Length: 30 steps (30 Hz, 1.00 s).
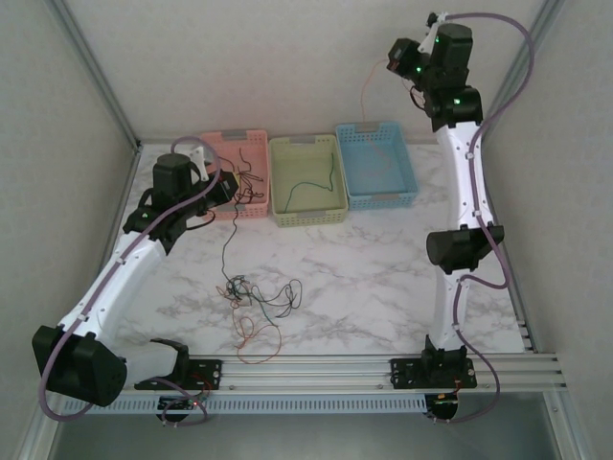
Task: Untangle the cables
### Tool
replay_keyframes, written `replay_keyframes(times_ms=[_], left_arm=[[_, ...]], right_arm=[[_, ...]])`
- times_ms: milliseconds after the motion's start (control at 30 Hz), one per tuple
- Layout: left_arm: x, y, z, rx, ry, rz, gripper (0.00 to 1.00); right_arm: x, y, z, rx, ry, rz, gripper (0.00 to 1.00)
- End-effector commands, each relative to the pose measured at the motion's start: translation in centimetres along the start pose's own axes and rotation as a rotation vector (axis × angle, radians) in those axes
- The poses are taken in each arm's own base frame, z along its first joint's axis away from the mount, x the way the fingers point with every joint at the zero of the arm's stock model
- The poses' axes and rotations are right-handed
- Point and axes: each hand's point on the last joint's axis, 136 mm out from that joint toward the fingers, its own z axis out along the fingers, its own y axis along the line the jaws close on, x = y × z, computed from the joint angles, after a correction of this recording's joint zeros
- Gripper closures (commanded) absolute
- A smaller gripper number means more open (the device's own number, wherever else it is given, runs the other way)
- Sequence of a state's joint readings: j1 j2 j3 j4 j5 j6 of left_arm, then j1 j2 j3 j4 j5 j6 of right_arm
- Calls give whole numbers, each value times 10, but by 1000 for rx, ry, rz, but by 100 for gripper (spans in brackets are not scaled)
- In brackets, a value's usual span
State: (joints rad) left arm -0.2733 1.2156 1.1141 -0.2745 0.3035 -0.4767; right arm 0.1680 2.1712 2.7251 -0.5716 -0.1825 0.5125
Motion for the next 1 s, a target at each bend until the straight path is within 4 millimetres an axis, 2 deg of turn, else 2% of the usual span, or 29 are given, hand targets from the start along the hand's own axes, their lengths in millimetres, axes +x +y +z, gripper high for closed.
replay_keyframes(times_ms=[0, 100, 167, 333, 467, 700, 933, 967], left_arm=[[1, -4, -6, 4, -5, 25, 100], [2, -3, -4, 2, 0, 25, 100], [2, -3, -3, 6, 2, 25, 100], [5, -1, -3, 2, 10, 27, 100], [7, 0, -2, 1, 14, 23, 100], [7, -1, -2, 8, 15, 21, 100], [6, -3, -5, 13, 11, 19, 100], [6, -3, -5, 12, 11, 19, 100]], right_arm=[[-15, 0, 7, -8, -78, -26, 100], [-10, -17, 20, 44, -91, -48, 100], [3, -34, 32, 84, -67, -50, 100], [53, -77, 63, 173, 40, -20, 100], [104, -99, 81, 181, 173, 37, 100], [185, -133, 94, 215, 343, 108, 100], [237, -147, 91, 240, 480, 127, 99], [245, -149, 90, 243, 507, 134, 93]])
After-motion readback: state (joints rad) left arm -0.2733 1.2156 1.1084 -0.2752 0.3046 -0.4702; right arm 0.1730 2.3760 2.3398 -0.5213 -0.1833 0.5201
